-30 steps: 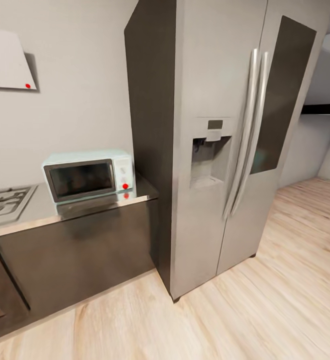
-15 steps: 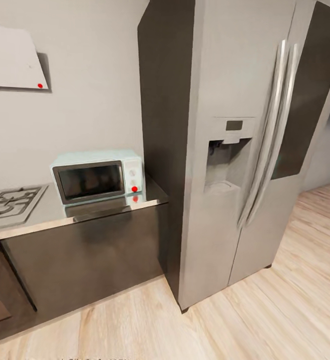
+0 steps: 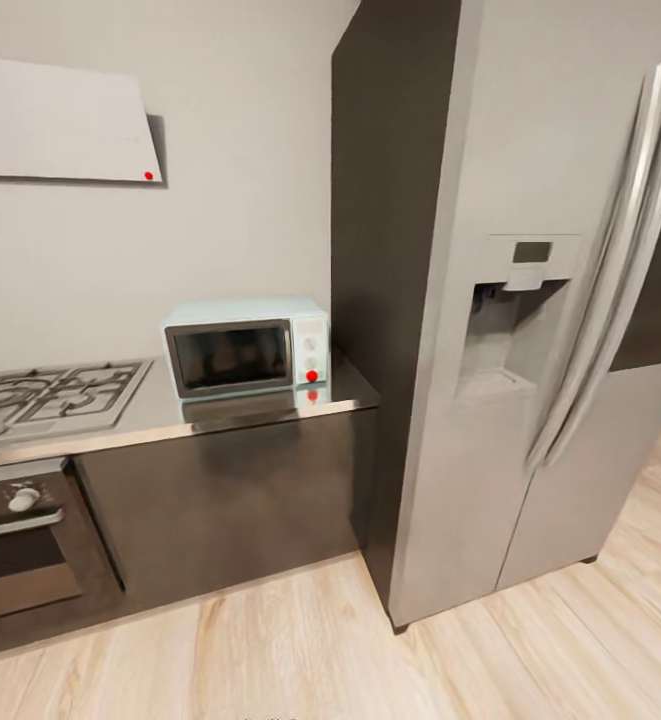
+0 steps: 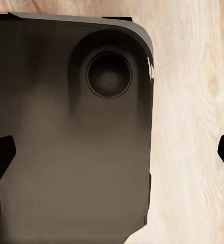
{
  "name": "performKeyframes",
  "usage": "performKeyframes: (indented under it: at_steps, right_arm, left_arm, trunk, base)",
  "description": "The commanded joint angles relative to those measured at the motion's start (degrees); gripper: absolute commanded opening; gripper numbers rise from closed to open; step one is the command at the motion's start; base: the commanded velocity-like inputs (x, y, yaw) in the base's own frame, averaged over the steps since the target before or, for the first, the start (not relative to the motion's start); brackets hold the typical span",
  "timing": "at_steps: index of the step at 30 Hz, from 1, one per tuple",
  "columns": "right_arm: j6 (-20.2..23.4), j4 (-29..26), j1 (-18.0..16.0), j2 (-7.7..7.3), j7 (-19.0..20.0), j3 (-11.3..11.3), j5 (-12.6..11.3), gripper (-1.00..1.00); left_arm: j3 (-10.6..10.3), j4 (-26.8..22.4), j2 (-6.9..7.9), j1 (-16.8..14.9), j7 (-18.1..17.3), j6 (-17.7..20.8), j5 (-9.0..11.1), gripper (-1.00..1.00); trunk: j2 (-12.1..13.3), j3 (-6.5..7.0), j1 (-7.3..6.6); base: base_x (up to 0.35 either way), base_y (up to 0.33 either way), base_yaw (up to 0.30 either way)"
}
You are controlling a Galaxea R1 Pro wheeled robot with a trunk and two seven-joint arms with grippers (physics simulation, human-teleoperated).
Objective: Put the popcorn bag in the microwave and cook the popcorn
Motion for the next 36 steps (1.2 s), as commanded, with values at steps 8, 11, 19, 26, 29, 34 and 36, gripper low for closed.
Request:
performKeyframes:
  at_steps: [8,11,19,26,29,34,36]
  right_arm:
    - [-0.21,0.02,0.00,0.00,-0.08,0.04,-0.02,1.00]
    - [-0.21,0.02,0.00,0.00,-0.08,0.04,-0.02,1.00]
    - [-0.21,0.02,0.00,0.00,-0.08,0.04,-0.02,1.00]
    - [-0.28,0.02,0.00,0.00,-0.08,0.04,-0.02,1.00]
    - [-0.29,0.02,0.00,0.00,-0.08,0.04,-0.02,1.00]
    - [-0.29,0.02,0.00,0.00,-0.08,0.04,-0.03,1.00]
    - [-0.29,0.02,0.00,0.00,-0.08,0.04,-0.03,1.00]
  left_arm:
    - [0.12,-0.08,-0.02,0.03,0.03,-0.08,0.27,1.00]
    - [0.12,-0.08,-0.03,0.03,0.03,-0.07,0.27,1.00]
    - [0.11,-0.08,-0.04,0.03,0.03,-0.13,0.27,1.00]
    - [0.12,-0.08,-0.10,0.03,0.03,-0.14,0.27,1.00]
    - [0.11,-0.08,-0.16,0.03,0.03,-0.14,0.21,1.00]
    - [0.11,-0.08,-0.19,0.03,0.03,-0.14,0.19,1.00]
    - [0.12,-0.08,-0.19,0.03,0.03,-0.14,0.19,1.00]
  trunk:
    - [-0.02,-0.19,0.00]
    - [-0.02,-0.26,0.00]
    - [-0.02,-0.46,0.00]
    - [-0.02,-0.66,0.00]
    - [-0.02,-0.74,0.00]
    - [-0.02,-0.76,0.00]
    - [-0.02,-0.77,0.00]
  base:
    - [0.000,0.000,0.270]
    - [0.000,0.000,0.270]
    - [0.000,0.000,0.270]
    - [0.000,0.000,0.270]
    - [0.000,0.000,0.222]
    - [0.000,0.000,0.040]
    - [0.000,0.000,0.005]
